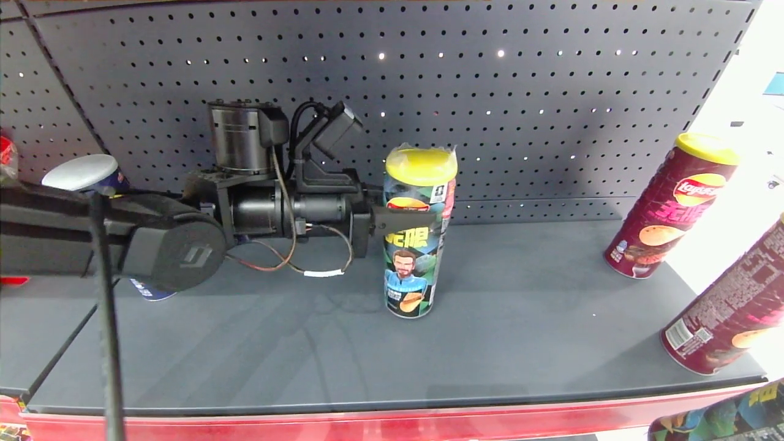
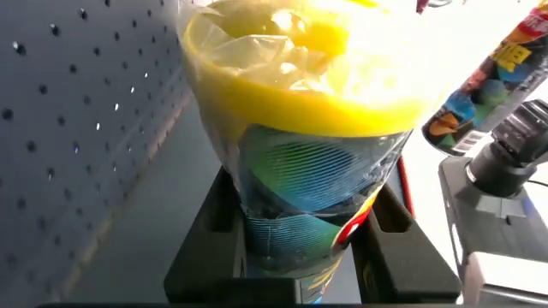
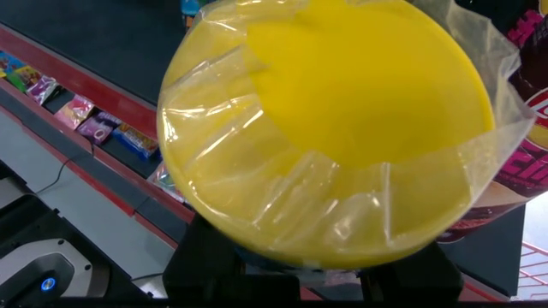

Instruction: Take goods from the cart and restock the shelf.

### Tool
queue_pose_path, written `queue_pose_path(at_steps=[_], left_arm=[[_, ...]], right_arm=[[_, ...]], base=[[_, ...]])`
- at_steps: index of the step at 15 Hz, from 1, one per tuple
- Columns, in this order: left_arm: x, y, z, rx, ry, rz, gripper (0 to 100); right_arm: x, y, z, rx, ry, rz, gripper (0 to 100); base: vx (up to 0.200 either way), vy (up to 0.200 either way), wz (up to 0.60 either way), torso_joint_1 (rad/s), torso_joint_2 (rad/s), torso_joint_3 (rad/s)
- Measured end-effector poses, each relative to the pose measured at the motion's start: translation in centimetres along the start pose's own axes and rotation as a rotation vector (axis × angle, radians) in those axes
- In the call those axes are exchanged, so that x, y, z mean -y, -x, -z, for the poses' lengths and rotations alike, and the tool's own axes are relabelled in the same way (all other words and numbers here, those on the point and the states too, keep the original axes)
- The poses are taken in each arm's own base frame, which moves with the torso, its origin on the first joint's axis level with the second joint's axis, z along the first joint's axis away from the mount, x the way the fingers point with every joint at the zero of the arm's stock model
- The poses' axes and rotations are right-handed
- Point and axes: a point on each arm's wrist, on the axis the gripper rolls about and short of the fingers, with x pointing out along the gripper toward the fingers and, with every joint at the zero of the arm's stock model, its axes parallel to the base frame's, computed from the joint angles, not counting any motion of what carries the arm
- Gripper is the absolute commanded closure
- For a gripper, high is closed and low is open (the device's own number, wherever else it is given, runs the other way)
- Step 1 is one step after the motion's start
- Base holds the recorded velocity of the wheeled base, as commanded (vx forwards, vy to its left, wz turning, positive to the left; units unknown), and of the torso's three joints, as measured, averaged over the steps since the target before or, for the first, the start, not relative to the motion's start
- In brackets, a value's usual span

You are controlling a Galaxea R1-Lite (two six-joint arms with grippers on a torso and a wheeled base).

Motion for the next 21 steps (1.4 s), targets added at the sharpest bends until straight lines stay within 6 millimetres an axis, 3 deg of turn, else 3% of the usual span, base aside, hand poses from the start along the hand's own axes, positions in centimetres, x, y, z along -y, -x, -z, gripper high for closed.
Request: queue_pose_path(at_steps=[5,11,21], left_arm=[[5.6,2.6,0.6,-0.021,-0.001,-0.096,100],[9.2,4.8,1.9,0.053,0.047,-0.262,100],[11.1,5.4,4.2,0.070,0.065,-0.269,100]], right_arm=[[0.0,0.1,0.3,-0.004,-0.001,0.013,100],[-0.1,0.2,0.8,-0.005,-0.001,0.015,100],[-0.1,0.2,0.8,-0.006,-0.001,0.015,100]], base=[[0.000,0.000,0.00,0.000,0.00,0.000],[0.000,0.000,0.00,0.000,0.00,0.000],[0.000,0.000,0.00,0.000,0.00,0.000]])
